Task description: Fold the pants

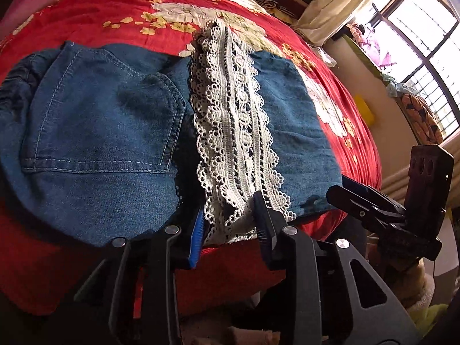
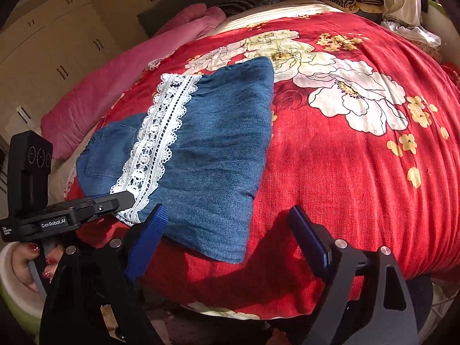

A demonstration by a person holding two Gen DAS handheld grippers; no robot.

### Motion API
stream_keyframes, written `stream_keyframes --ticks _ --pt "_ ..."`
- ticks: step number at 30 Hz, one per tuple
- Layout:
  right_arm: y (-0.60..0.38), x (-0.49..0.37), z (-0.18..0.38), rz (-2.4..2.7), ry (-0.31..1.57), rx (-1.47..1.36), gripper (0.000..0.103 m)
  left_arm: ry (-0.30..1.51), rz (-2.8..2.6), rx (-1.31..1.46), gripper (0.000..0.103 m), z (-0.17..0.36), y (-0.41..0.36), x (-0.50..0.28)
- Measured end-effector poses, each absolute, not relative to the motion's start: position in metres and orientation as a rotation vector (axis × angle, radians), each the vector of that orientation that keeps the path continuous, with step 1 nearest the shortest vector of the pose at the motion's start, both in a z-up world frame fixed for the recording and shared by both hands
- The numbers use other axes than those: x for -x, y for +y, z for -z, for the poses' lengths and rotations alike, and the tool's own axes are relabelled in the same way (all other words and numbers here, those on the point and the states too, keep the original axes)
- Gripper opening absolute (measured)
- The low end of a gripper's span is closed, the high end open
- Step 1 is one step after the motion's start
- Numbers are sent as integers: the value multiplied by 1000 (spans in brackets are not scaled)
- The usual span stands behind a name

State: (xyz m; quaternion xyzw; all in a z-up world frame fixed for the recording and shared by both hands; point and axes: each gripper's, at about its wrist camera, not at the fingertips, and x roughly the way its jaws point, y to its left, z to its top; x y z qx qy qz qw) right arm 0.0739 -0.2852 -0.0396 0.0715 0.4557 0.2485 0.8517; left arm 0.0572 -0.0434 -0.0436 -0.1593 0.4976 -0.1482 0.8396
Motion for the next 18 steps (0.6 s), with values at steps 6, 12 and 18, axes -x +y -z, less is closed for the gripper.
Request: stream_keyframes --ticks 6,12,18 --pt "-282 -73 52 -477 948 -24 75 1038 308 284 27 46 -49 -56" --pt "-271 -71 55 -441 922 92 75 1035 315 288 29 46 -49 -57" --pt "-278 -69 43 -451 922 45 75 1033 313 287 31 46 -48 -57"
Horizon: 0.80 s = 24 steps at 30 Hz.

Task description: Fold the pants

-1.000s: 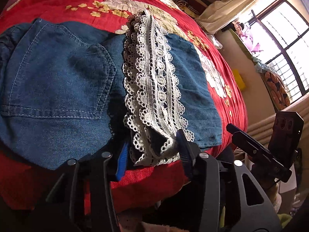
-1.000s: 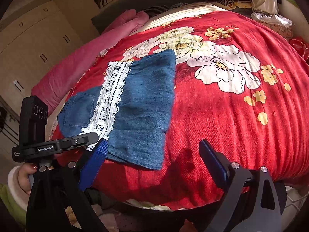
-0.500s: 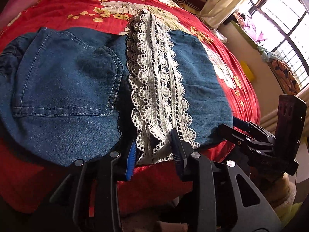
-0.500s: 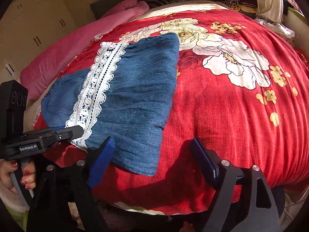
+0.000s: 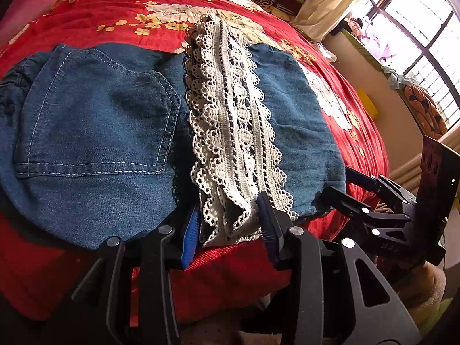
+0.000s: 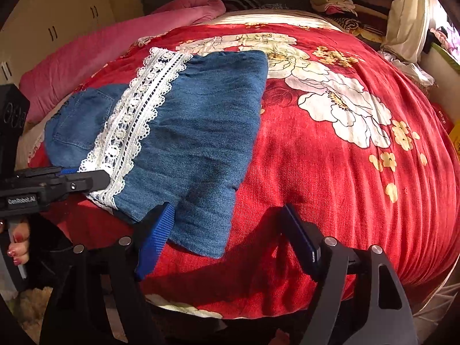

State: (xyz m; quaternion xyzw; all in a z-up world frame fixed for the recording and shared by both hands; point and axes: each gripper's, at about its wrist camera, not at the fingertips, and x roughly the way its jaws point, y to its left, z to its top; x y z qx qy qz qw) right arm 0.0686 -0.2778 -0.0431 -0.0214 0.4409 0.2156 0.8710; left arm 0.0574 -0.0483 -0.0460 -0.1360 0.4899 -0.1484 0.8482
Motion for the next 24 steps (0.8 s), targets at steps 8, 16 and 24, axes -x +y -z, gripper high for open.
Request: stream_keyframes --ticks 8,16,24 --pt "-277 -64 15 -549 859 -24 41 1021 317 314 42 41 -46 -56" --pt "-255 -73 45 -528 948 47 38 1019 321 322 43 41 -44 -55" --pt "-266 -72 36 -547 950 -17 40 989 304 312 53 28 -39 -53"
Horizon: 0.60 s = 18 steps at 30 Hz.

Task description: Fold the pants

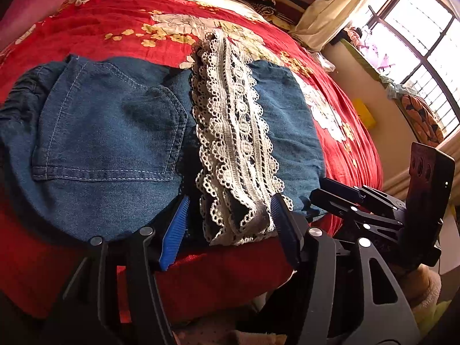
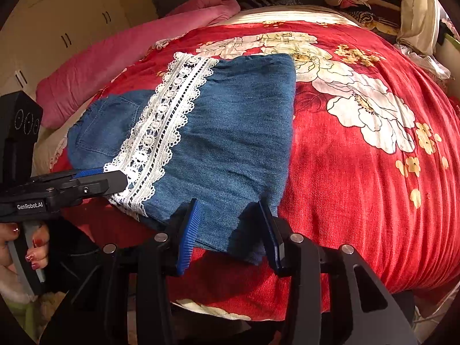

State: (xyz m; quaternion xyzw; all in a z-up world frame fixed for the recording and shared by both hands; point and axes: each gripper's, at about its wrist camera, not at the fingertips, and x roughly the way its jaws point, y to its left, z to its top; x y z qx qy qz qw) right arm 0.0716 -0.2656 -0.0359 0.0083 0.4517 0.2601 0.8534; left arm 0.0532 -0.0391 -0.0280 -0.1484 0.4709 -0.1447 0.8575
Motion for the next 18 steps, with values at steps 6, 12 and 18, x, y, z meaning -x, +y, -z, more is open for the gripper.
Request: stream_keyframes --ticks 6,12,18 --pt "-276 -67 15 -543 926 -69 40 924 252 282 63 7 -27 -46" --pt "-270 -63 -13 -555 873 -67 53 853 182 266 78 -13 -10 -36" --pt "-258 -66 -28 -554 849 -52 69 839 151 289 87 -19 8 -30"
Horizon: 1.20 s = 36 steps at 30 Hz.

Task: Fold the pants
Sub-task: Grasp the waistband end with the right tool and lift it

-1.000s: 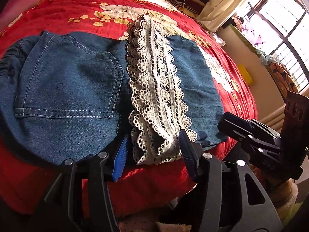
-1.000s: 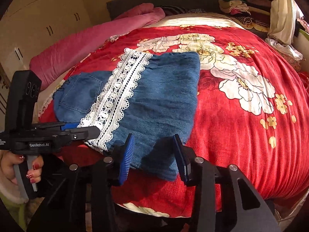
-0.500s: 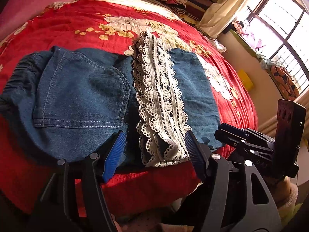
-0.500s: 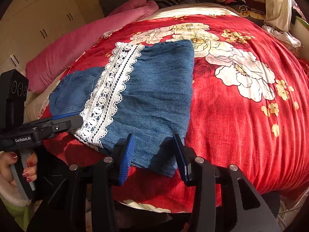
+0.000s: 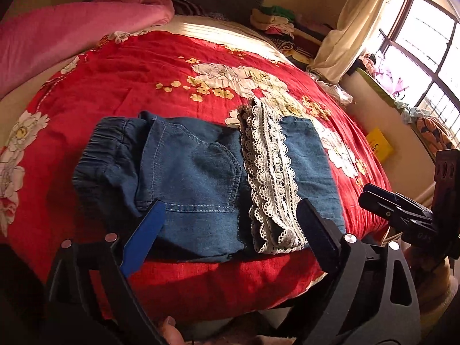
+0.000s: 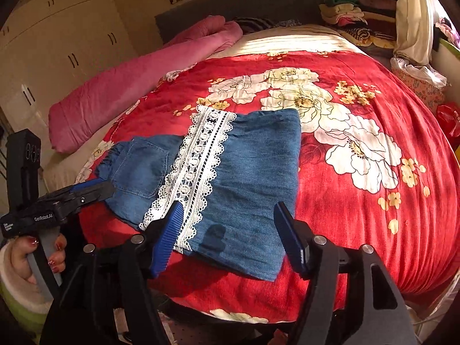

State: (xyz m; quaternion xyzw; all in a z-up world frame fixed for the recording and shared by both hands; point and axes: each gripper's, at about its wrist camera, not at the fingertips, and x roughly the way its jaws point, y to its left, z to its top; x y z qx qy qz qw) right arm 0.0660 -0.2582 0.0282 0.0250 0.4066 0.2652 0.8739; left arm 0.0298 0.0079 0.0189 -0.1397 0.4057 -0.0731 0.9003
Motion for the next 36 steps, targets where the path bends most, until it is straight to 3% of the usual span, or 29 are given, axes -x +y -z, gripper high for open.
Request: stream_keyframes --ticks 2,11,36 --pt "-253 -67 -31 -554 843 -46 76 839 143 297 89 -19 13 -28" --pt "-228 -75 -39 -566 832 -16 85 842 83 315 93 -12 39 -22" --pt "-58 -152 -26 -888 981 144 90 866 30 528 93 36 115 -12"
